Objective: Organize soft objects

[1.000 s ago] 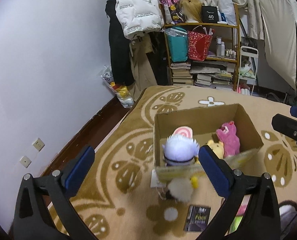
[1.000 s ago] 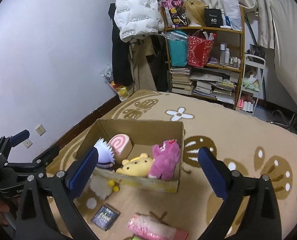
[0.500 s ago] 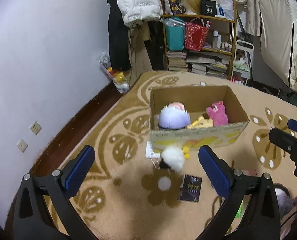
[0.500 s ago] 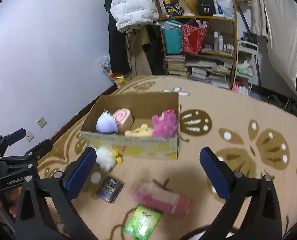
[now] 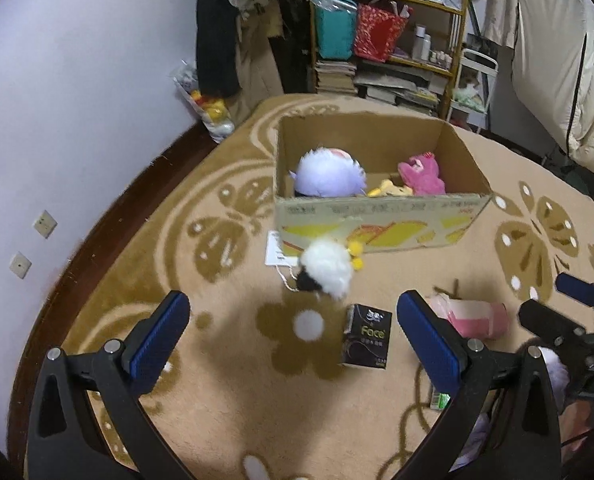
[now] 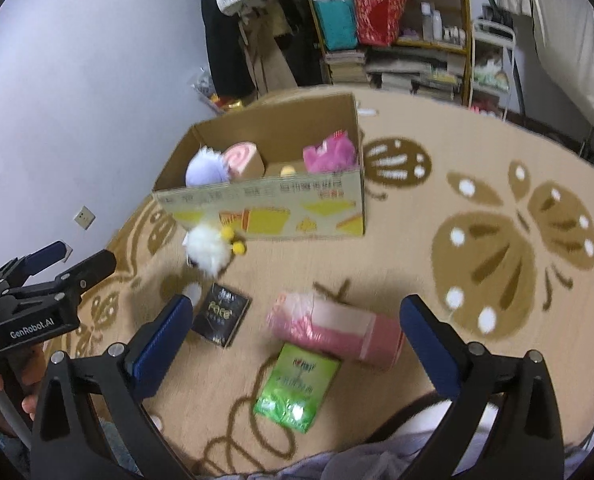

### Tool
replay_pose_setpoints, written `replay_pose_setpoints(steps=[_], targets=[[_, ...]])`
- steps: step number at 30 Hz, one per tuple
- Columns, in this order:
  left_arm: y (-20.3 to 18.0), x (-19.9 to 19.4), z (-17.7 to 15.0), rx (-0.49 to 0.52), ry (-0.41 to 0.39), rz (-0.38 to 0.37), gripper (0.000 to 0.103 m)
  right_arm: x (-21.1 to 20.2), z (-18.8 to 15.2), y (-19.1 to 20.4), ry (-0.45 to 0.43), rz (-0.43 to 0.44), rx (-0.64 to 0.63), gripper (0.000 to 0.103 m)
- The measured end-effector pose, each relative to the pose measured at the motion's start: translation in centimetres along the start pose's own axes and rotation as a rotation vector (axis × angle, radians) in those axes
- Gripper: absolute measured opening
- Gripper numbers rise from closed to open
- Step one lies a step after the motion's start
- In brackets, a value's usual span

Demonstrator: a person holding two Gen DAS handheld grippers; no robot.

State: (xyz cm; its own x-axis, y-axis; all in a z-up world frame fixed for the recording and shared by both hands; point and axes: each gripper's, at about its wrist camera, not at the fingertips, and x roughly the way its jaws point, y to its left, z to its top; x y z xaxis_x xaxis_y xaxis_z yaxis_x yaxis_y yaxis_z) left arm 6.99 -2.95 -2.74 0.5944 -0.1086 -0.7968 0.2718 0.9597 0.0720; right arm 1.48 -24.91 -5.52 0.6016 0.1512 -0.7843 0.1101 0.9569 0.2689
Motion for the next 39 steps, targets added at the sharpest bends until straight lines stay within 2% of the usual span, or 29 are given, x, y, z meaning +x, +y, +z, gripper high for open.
replay_pose_setpoints(steps=[8, 23, 30, 34, 39], targets=[[-1.1, 1.2, -0.5, 0.057, 0.027, 0.03, 0.102, 2.3, -0.9, -0.2, 0.072, 0.009, 0.034, 0.103], [-2.7, 5.4, -0.9, 0.127, 0.129, 0.014, 0.102, 6.8, -2.2, -0.4, 0.219, -0.018, 0.072, 0.103], [-3.3, 7.1, -1.3, 0.136, 0.174, -0.009, 0.102, 8.0, -2.9, -0.5, 0.279, -0.025, 0.084, 0.098], [-3.7, 8.1, -1.6, 0.14, 0.204, -0.033, 0.102, 8.8, -3.3, -0.8, 0.318, -0.02, 0.1, 0.088], [-4.0, 9.3, -2.0, 0.127, 0.246, -0.061, 0.102, 9.5, -3.7, -0.8, 0.35, -0.01, 0.114, 0.087]])
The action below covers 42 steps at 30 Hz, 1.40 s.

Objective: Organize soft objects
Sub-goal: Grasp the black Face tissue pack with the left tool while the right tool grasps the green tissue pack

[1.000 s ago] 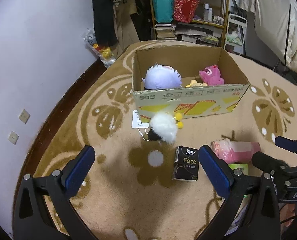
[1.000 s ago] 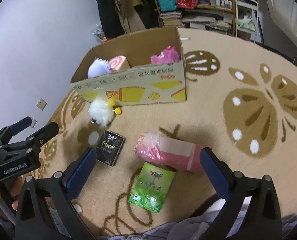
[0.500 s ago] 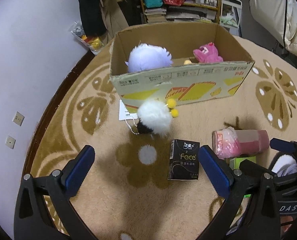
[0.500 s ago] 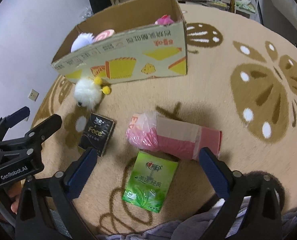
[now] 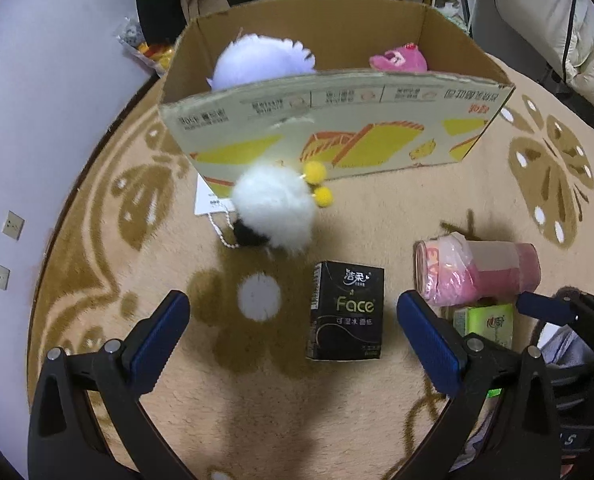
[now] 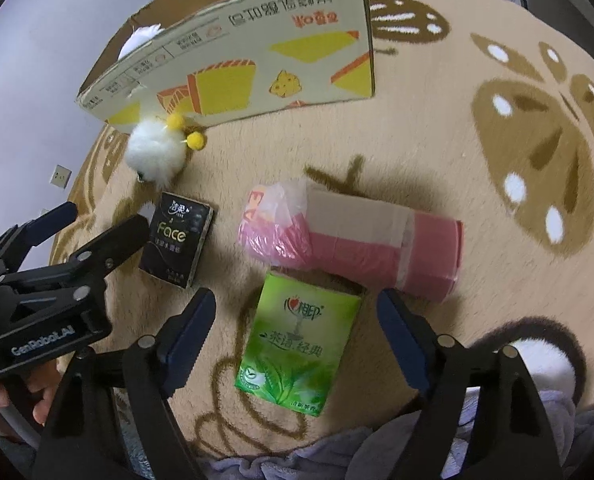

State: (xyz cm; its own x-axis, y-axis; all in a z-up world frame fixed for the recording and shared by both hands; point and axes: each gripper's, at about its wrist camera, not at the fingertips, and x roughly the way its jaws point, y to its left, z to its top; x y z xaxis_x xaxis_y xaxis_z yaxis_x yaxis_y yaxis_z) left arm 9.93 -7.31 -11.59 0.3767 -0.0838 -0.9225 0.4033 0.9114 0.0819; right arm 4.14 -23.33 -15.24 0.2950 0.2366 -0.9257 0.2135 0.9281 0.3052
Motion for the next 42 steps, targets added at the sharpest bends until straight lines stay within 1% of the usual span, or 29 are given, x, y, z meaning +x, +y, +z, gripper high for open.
replay_pose_setpoints(steps=[2, 3, 4, 7, 11, 20, 24, 29, 33, 35, 36, 37, 38, 39, 40, 41, 42], targets=[[-0.1, 0.4, 0.0, 0.003, 0.013, -0.011, 0.102, 0.4, 0.0, 0.0, 0.016, 0.001, 0.001, 0.081], [-0.2, 0.5, -0.1, 0.005, 0.019, -0.014, 0.102, 0.8, 0.0, 0.0, 0.027, 0.001, 0.005, 0.076], [-0.3, 0.7, -0.1, 0.006, 0.024, -0.017, 0.102, 1.2, 0.0, 0.1, 0.039, 0.002, 0.008, 0.074], [-0.4, 1.2, -0.1, 0.006, 0.041, -0.03, 0.102, 2.2, 0.2, 0.1, 0.066, 0.013, 0.029, 0.074], [-0.6, 1.9, -0.1, 0.008, 0.06, -0.035, 0.102, 3.2, 0.1, 0.2, 0.086, -0.002, 0.03, 0.074], [-0.8, 3.4, -0.2, 0.026, 0.094, -0.038, 0.101, 4.0, 0.0, 0.9, 0.098, -0.019, 0.014, 0.074], [-0.9, 4.2, -0.1, 0.025, 0.111, -0.044, 0.1, 3.9, 0.1, 0.8, 0.101, -0.028, 0.005, 0.074], [-1.2, 5.2, 0.1, 0.044, 0.128, -0.033, 0.098, 4.2, 0.1, 0.9, 0.106, -0.039, -0.004, 0.074], [-1.2, 6.1, 0.4, 0.037, 0.151, -0.027, 0.09, 4.5, 0.2, 1.1, 0.108, -0.042, -0.003, 0.075], [-1.4, 6.6, 0.4, 0.033, 0.162, -0.02, 0.082, 4.6, 0.3, 1.3, 0.108, -0.044, -0.006, 0.075], [-1.6, 6.7, 0.4, 0.032, 0.167, -0.022, 0.075, 4.6, 0.3, 1.4, 0.108, -0.046, -0.008, 0.075], [-1.6, 6.8, 0.4, 0.032, 0.171, -0.029, 0.07, 4.6, 0.3, 1.3, 0.107, -0.047, -0.01, 0.075], [-1.2, 6.9, 0.2, 0.033, 0.167, -0.029, 0.068, 4.7, 0.3, 1.4, 0.108, -0.049, -0.012, 0.075], [-1.2, 6.8, 0.1, 0.036, 0.155, -0.021, 0.062, 4.7, 0.3, 1.5, 0.107, -0.051, -0.012, 0.074], [-1.3, 6.7, 0.1, 0.04, 0.145, -0.015, 0.054, 4.7, 0.2, 1.3, 0.108, -0.054, -0.014, 0.072], [-1.4, 6.6, -0.2, 0.043, 0.144, -0.011, 0.051, 4.7, 0.2, 1.4, 0.107, -0.068, -0.016, 0.069], [-1.4, 6.6, -0.3, 0.045, 0.144, -0.011, 0.047, 4.7, 0.1, 1.5, 0.104, -0.084, -0.015, 0.063]])
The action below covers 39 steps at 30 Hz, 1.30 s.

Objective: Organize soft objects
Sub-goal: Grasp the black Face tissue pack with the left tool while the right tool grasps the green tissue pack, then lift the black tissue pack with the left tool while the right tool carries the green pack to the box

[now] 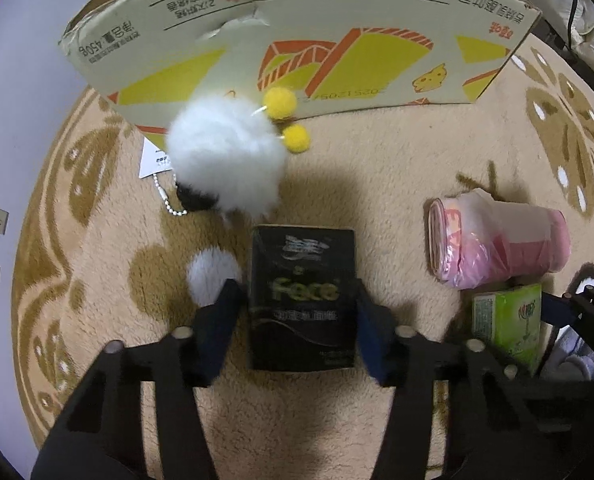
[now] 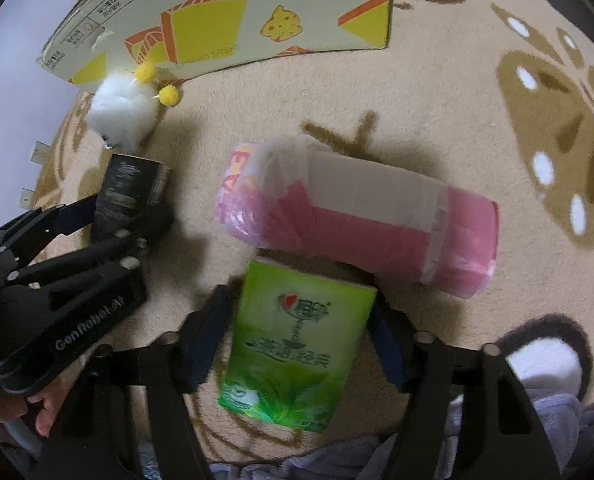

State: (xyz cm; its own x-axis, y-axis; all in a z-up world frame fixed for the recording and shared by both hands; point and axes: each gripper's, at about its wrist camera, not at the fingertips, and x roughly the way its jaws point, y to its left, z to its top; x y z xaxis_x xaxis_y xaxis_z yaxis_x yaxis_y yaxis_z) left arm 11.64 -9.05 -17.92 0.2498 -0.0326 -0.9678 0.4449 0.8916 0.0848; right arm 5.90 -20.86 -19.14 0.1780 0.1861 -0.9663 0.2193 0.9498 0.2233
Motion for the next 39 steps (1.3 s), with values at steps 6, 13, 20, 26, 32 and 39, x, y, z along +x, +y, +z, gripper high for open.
replay_pose_setpoints(steps=[6, 13, 20, 26, 32, 39], targets=[[0.9, -0.4, -0.6, -0.005, -0.007, -0.005, 0.045, -0.4, 0.1, -0.5, -0.013, 0.027, 0.024, 0.062], [1.1, -1.8, -1.4, -0.038, -0.028, 0.013, 0.045, -1.3, 0.3, -0.7, -0.053, 0.052, 0.017, 0.061], [1.9, -3.3, -2.5, -0.054, -0.065, 0.053, 0.045, -3.3, 0.1, -1.4, -0.126, 0.056, 0.018, 0.06], [2.1, -5.0, -3.1, -0.063, -0.101, 0.089, 0.045, -5.7, -0.3, -1.9, -0.207, 0.092, 0.013, 0.06], [1.6, -6.6, -3.1, -0.082, -0.137, 0.12, 0.045, -7.3, -0.5, -1.4, -0.271, 0.111, -0.012, 0.06], [1.5, -8.4, -3.4, -0.096, -0.198, 0.149, 0.045, -8.8, -0.7, -1.5, -0.348, 0.128, -0.004, 0.058]])
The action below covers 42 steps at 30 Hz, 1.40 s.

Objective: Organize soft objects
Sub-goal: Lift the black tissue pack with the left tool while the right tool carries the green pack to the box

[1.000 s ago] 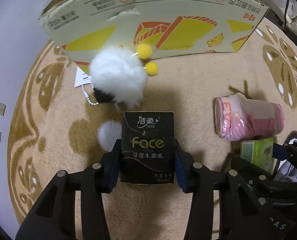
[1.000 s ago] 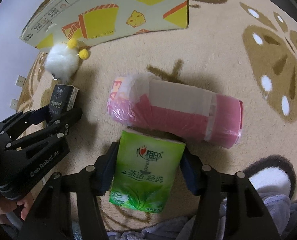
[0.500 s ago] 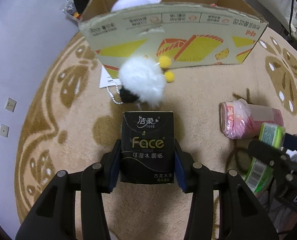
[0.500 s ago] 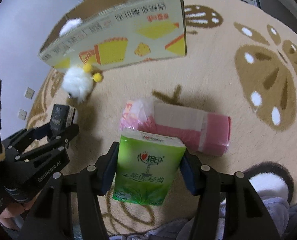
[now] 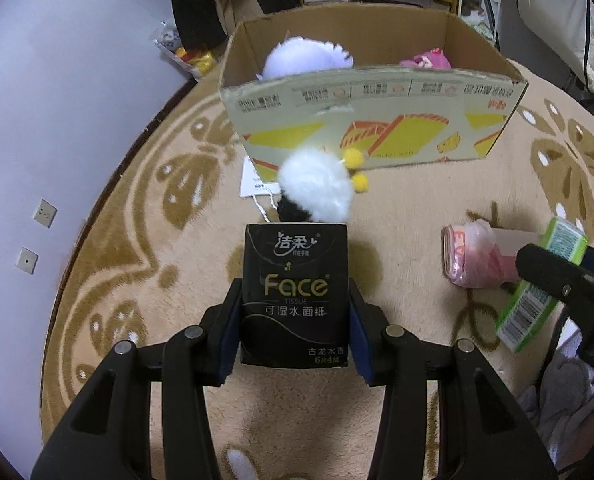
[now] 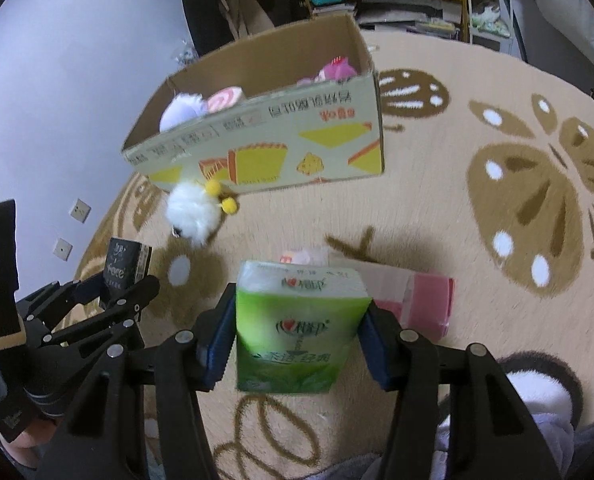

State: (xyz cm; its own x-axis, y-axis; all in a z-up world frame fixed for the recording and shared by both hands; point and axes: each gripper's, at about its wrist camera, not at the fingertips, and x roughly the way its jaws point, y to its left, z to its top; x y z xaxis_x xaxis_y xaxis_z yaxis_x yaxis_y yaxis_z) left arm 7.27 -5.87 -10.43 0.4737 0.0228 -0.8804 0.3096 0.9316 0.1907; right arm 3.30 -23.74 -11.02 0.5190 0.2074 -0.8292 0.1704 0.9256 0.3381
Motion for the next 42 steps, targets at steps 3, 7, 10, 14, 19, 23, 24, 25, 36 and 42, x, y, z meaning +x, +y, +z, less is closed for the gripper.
replay_pose_setpoints(steps=[3, 7, 10, 14, 19, 23, 24, 25, 36, 42], targets=[[0.1, -0.3, 0.0, 0.004, -0.011, 0.008, 0.045, -0.9, 0.2, -0.1, -0.035, 0.005, 0.002, 0.058], [-0.2, -1.4, 0.2, 0.008, -0.052, 0.024, 0.045, -1.9, 0.6, -0.1, -0.071, 0.0, -0.009, 0.057], [0.2, -1.9, 0.5, -0.002, -0.085, 0.035, 0.045, -2.5, 1.0, -0.1, -0.095, -0.004, -0.018, 0.057], [0.6, -2.9, 0.9, -0.018, -0.131, 0.045, 0.045, -3.3, 1.7, 0.0, -0.138, -0.017, -0.041, 0.057], [0.9, -3.9, 1.5, -0.02, -0.182, 0.039, 0.045, -3.7, 2.7, 0.3, -0.176, -0.033, -0.068, 0.057], [1.2, -4.4, 2.0, -0.027, -0.212, 0.039, 0.045, -3.1, 3.6, 0.4, -0.182, -0.024, -0.069, 0.057], [1.3, -4.5, 2.1, -0.029, -0.217, 0.039, 0.045, -2.9, 3.9, 0.4, -0.183, -0.027, -0.071, 0.058], [1.4, -4.6, 2.3, -0.035, -0.226, 0.04, 0.045, -2.7, 4.1, 0.5, -0.185, -0.028, -0.074, 0.058], [2.2, -7.0, 4.9, -0.045, -0.335, 0.074, 0.045, -2.8, 7.1, 1.9, -0.234, -0.018, -0.132, 0.057], [3.3, -6.8, 7.6, -0.085, -0.355, 0.052, 0.045, -2.9, 9.5, 2.8, -0.27, -0.032, -0.18, 0.058]])
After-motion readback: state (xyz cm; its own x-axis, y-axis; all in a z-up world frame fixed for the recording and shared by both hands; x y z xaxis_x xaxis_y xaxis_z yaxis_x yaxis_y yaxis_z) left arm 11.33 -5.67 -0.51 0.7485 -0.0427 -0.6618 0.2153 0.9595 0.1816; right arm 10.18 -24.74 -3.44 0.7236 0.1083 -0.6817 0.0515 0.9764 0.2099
